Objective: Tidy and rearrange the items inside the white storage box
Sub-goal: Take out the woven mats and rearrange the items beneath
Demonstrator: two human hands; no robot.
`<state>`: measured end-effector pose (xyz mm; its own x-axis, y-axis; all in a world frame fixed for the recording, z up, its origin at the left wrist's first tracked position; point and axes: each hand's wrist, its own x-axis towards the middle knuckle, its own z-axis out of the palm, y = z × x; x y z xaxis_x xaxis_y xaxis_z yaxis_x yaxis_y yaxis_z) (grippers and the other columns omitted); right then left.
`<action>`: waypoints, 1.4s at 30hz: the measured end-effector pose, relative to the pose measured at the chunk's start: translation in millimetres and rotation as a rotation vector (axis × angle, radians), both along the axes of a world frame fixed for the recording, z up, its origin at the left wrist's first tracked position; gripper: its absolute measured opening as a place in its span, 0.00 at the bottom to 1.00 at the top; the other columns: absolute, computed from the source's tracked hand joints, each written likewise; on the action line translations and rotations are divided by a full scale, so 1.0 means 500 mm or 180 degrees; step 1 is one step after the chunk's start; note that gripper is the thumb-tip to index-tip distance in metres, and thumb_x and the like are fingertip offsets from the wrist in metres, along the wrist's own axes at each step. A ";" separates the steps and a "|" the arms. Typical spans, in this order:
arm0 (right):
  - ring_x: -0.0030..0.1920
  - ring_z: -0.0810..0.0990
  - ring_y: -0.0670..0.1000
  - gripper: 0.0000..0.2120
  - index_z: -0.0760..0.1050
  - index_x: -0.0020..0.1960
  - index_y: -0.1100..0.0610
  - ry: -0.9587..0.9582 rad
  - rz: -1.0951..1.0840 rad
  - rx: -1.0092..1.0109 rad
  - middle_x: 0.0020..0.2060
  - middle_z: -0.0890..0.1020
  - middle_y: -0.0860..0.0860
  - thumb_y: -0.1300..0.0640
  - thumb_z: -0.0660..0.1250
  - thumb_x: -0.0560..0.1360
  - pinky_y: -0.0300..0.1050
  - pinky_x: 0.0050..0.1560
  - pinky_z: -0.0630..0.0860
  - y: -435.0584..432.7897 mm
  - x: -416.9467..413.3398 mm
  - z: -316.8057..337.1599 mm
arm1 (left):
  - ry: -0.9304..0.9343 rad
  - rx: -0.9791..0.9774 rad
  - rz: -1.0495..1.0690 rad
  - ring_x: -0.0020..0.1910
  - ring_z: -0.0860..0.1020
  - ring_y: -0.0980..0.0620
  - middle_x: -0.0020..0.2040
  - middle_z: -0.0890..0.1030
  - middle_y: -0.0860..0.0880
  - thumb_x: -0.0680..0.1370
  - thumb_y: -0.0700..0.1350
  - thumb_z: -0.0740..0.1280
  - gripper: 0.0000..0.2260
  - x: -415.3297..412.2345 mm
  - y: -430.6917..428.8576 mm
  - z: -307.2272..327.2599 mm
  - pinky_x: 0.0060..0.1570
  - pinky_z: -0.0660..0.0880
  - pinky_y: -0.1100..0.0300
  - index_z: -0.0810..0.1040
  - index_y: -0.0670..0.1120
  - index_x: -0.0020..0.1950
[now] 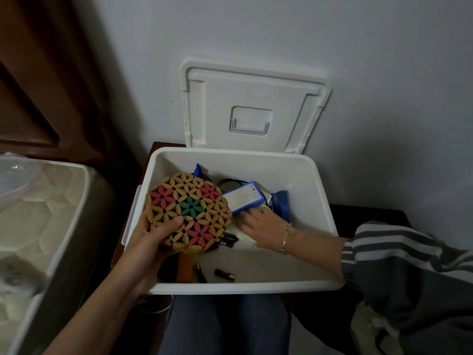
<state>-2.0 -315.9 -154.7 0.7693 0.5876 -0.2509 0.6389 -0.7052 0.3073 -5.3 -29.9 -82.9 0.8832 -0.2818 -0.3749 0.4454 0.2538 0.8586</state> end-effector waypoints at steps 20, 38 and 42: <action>0.59 0.71 0.56 0.47 0.56 0.69 0.58 0.0715 -0.2708 0.0924 0.64 0.66 0.55 0.34 0.73 0.63 0.50 0.51 0.75 -0.012 -0.026 0.002 | -0.0857 -0.0119 0.0677 0.61 0.79 0.45 0.65 0.78 0.46 0.73 0.44 0.69 0.26 -0.030 0.077 0.037 0.51 0.80 0.54 0.68 0.54 0.71; 0.63 0.74 0.56 0.55 0.44 0.76 0.61 0.1349 -0.3088 0.1629 0.65 0.73 0.57 0.51 0.79 0.64 0.49 0.63 0.72 -0.018 -0.032 0.047 | -0.0197 0.0137 -0.0045 0.56 0.82 0.45 0.60 0.81 0.47 0.67 0.48 0.75 0.31 -0.019 0.034 0.054 0.46 0.81 0.52 0.70 0.54 0.68; 0.59 0.75 0.57 0.29 0.65 0.67 0.55 0.0675 -0.2656 0.1437 0.60 0.76 0.54 0.51 0.72 0.70 0.47 0.58 0.73 -0.064 -0.056 0.114 | 0.0585 0.0036 -0.0797 0.54 0.82 0.42 0.57 0.83 0.43 0.65 0.45 0.77 0.30 0.007 -0.035 0.045 0.43 0.81 0.51 0.72 0.49 0.65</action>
